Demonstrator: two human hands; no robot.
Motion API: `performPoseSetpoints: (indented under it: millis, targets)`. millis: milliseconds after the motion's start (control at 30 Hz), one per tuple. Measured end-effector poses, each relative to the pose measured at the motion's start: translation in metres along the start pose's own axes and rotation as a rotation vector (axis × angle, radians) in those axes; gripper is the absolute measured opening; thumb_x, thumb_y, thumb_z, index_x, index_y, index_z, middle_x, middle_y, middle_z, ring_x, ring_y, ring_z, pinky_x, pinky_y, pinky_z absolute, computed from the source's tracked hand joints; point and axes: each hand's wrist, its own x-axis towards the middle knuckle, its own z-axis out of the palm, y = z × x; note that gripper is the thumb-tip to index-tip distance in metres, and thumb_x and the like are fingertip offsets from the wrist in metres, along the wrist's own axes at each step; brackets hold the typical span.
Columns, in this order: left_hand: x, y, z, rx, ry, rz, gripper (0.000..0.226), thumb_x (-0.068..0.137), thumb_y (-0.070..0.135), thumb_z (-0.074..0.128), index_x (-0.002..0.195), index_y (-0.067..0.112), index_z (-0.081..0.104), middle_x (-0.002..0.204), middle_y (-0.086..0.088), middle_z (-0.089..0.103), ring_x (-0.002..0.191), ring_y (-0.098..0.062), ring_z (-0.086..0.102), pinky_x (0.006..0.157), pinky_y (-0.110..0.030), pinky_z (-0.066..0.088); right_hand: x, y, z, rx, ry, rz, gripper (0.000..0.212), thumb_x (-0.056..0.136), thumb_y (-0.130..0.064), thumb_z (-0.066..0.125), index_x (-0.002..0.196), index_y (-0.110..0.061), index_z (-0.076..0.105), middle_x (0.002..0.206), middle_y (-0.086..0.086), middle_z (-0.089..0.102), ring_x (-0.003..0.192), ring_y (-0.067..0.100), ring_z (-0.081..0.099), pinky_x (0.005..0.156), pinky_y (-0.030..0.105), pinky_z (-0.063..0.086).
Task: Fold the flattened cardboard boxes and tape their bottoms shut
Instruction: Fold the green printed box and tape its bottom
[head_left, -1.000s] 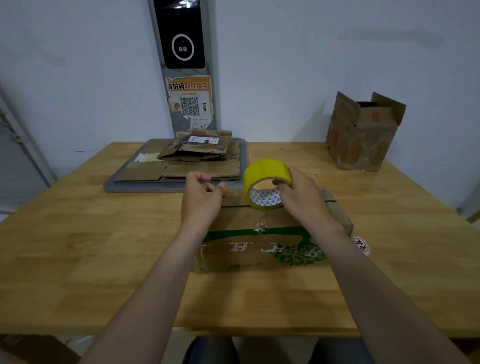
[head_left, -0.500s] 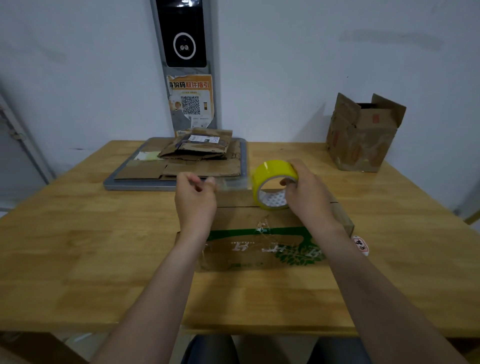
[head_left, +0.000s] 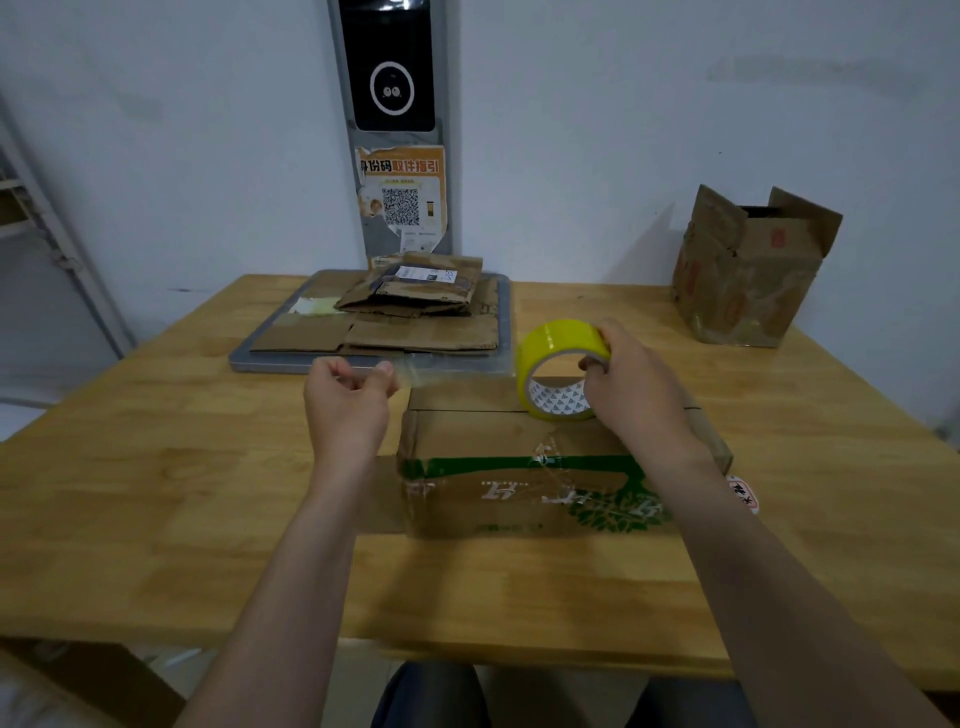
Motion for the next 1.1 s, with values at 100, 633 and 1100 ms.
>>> performPoseSetpoints:
  millis: [100,633,1100]
  targets:
    - [0.007,-0.003,-0.012,-0.02,-0.003,-0.034,0.035,0.098,0.012,0.069,0.083,0.025,0.04,0.077,0.004,0.068,0.069,-0.003,0.073,0.068,-0.021,0.045,-0.002,-0.002,0.004,0.014,0.019,-0.005,0.022,0.099,-0.016,0.055,0.117,-0.027,0.052,0.083,-0.002,0.057,0.076,0.027,0.049,0.064,0.036,0.034]
    - [0.007,-0.048,-0.031,-0.023,-0.097,-0.242,0.029,0.097,0.016,0.071,0.085,0.023,0.045,0.087,-0.005,0.074,0.086,-0.016,0.072,0.079,-0.035,0.054,-0.01,-0.005,0.01,-0.08,-0.016,-0.122,0.015,0.101,-0.025,0.05,0.116,-0.023,0.048,0.066,-0.001,0.052,0.057,0.021,0.051,0.055,0.038,0.034]
    - [0.0,-0.064,-0.021,0.88,-0.267,0.037,0.018,0.102,0.03,0.056,0.086,0.023,0.054,0.078,0.002,0.061,0.069,-0.018,0.056,0.056,-0.033,0.039,-0.011,-0.004,0.017,-0.118,0.021,-0.105,0.017,0.103,-0.028,0.048,0.118,-0.022,0.044,0.067,-0.003,0.049,0.057,0.02,0.047,0.049,0.034,0.027]
